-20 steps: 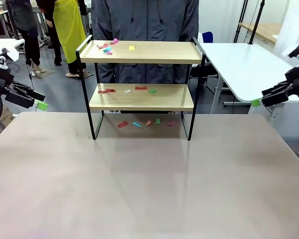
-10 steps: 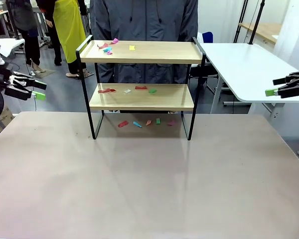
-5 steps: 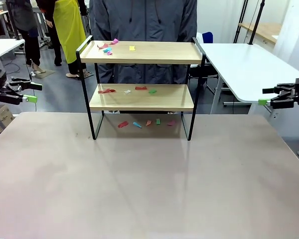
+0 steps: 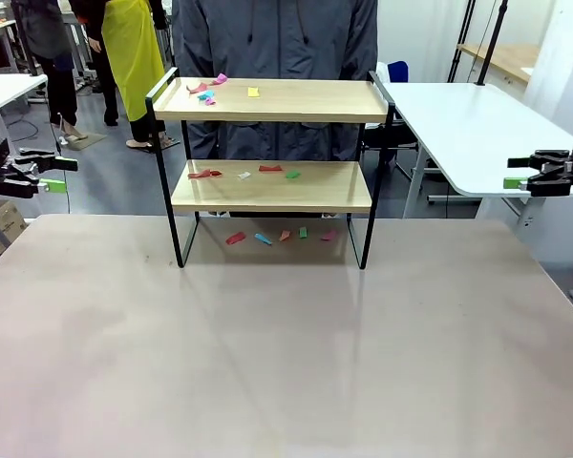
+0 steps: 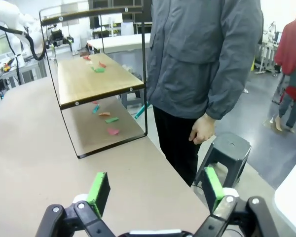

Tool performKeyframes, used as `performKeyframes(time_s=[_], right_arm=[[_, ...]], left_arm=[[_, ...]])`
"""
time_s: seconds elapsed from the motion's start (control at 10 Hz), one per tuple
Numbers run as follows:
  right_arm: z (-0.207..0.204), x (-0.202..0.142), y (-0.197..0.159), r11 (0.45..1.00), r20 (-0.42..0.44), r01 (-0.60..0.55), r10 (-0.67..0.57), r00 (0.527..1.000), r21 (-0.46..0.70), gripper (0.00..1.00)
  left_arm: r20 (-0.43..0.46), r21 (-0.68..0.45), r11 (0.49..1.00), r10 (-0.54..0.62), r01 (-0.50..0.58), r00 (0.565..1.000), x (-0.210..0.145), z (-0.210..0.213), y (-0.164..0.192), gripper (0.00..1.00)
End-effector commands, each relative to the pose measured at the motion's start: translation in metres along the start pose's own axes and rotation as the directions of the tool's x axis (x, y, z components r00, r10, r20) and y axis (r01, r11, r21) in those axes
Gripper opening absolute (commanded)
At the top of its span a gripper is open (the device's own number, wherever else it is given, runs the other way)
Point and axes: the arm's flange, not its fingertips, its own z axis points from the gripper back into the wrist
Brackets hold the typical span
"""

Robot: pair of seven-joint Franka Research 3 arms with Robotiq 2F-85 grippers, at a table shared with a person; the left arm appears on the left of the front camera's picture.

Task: Clean the shelf.
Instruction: Pick up the Duster handed by the human.

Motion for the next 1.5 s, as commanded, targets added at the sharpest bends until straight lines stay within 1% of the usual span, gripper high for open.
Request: performKeyframes(time_s=[0.0, 0.2, 0.4, 0.9, 1.0, 1.1, 1.4], right_arm=[[0.000, 0.004, -0.002, 1.000, 0.083, -0.022, 0.021, 0.996, 0.005, 1.00], [0.003, 0.008, -0.004, 1.000, 0.110, -0.023, 0.022, 0.994, 0.012, 1.00], [0.004, 0.014, -0.003, 0.999, 0.133, -0.023, 0.018, 0.991, 0.034, 1.00], [0.007, 0.016, -0.004, 0.999, 0.137, -0.024, 0.020, 0.990, 0.026, 1.00], [0.007, 0.016, -0.003, 0.999, 0.113, -0.016, 0.011, 0.994, 0.047, 1.00], [0.009, 0.013, 0.001, 0.999, 0.104, -0.009, 0.005, 0.995, 0.038, 1.00], [0.009, 0.013, 0.001, 0.999, 0.104, -0.009, 0.005, 0.995, 0.038, 1.00]], left_arm=[[0.060, -0.030, 0.999, -0.029, 0.031, 0.998, 0.007, 0.000, 0.002, 1.00], [0.113, -0.049, 0.997, -0.053, 0.059, 0.992, 0.013, 0.004, 0.001, 1.00], [0.130, -0.055, 0.996, -0.065, 0.073, 0.989, 0.018, 0.008, 0.000, 1.00], [0.151, -0.051, 0.996, -0.068, 0.077, 0.986, 0.022, 0.014, -0.003, 1.00], [0.142, -0.063, 0.996, -0.057, 0.067, 0.988, 0.022, 0.014, -0.004, 1.00], [0.110, -0.060, 0.997, -0.043, 0.050, 0.993, 0.018, 0.011, -0.005, 1.00], [0.110, -0.060, 0.997, -0.043, 0.050, 0.993, 0.018, 0.011, -0.005, 1.00]])
